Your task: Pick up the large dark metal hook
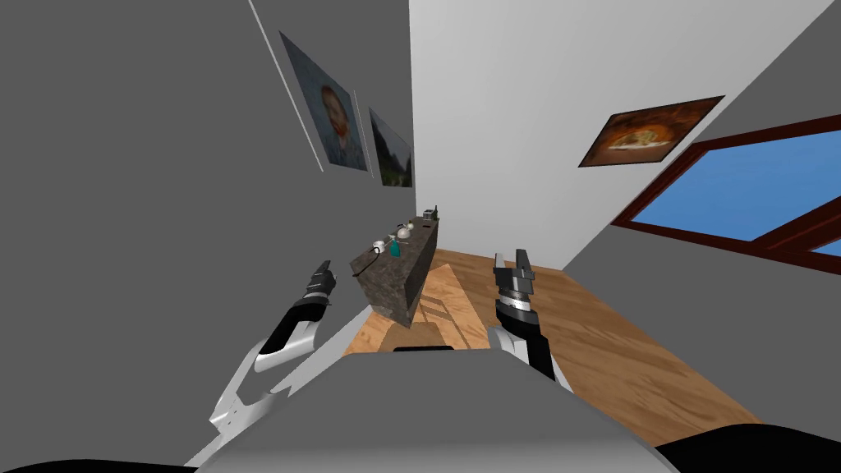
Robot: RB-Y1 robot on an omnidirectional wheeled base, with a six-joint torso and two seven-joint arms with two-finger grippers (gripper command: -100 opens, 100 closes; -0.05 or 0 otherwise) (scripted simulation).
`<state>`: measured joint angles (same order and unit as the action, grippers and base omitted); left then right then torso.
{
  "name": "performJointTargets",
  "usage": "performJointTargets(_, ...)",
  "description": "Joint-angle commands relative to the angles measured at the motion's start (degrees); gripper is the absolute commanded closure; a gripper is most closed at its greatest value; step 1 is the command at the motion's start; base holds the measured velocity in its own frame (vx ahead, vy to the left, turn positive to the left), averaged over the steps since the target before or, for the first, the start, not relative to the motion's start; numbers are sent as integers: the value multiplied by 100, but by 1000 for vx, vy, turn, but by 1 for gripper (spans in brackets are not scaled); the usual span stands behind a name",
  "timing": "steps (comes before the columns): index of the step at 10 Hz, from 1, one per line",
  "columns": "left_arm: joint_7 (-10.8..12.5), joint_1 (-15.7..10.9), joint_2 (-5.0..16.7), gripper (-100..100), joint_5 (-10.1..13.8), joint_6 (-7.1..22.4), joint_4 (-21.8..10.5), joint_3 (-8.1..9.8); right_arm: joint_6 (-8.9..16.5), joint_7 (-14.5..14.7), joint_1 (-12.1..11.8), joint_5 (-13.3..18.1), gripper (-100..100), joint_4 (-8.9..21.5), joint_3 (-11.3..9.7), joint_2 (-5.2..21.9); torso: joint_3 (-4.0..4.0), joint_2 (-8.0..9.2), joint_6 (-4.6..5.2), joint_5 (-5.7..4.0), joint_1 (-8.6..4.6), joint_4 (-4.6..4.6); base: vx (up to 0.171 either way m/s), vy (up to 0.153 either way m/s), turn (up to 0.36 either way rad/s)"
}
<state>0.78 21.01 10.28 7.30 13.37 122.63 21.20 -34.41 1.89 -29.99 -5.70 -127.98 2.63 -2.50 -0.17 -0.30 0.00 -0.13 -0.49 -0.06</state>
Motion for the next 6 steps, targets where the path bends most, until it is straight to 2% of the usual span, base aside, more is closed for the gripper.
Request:
performJointTargets(1,41,-20,41,-100,59,199,-85,83,0,0,0,0,0,0,0,0,0,0,0,0,0,0,59,-120,34)
performJointTargets(2,114,-67,123,-100,176,412,-237,256,0,0,0,0,0,0,0,0,0,0,1,0,5,0,129,-142,43)
performJointTargets(3,114,-67,123,-100,176,479,-237,256,0,0,-1,0,0,0,0,0,-11,-21,1,0,0,-4,104,-115,33)
performJointTargets(4,191,-111,213,-100,297,653,-393,433,0,0,0,0,0,0,0,0,-12,-19,2,1,8,-5,90,-134,33)
performJointTargets(5,191,-111,213,-100,297,753,-393,433,0,0,0,0,0,0,0,0,-9,-16,1,1,2,-4,80,-125,33)
performJointTargets(6,270,-152,311,-100,421,933,-553,612,0,0,0,0,0,0,0,0,-7,-12,2,0,6,-3,113,-149,40)
